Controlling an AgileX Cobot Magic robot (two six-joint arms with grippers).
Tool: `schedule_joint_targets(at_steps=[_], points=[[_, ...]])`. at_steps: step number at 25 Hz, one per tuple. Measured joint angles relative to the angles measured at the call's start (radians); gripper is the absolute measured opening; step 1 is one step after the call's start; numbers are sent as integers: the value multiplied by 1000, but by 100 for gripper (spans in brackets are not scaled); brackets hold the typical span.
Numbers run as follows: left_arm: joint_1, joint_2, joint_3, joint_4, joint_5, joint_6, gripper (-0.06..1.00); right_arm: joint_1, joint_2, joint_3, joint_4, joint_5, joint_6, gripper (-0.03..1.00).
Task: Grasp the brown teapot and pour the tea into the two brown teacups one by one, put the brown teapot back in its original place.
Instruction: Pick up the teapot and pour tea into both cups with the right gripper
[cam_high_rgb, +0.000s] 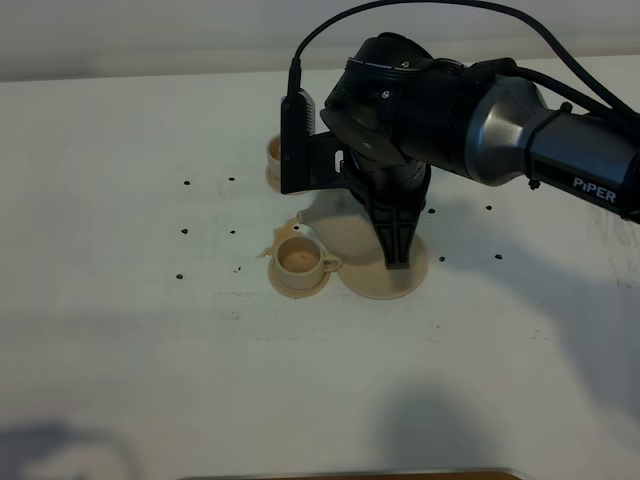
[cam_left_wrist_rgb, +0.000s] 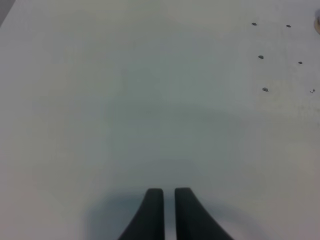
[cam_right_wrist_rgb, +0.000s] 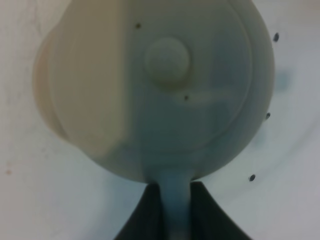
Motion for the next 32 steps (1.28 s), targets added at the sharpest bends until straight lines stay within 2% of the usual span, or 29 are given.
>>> schedule_joint_targets(at_steps=[15, 32], points=[[0, 0, 0, 0, 0, 0, 12, 7, 0, 0, -50, 51, 0, 8], [0, 0, 0, 0, 0, 0, 12, 35, 0, 0, -102, 63, -3, 8]])
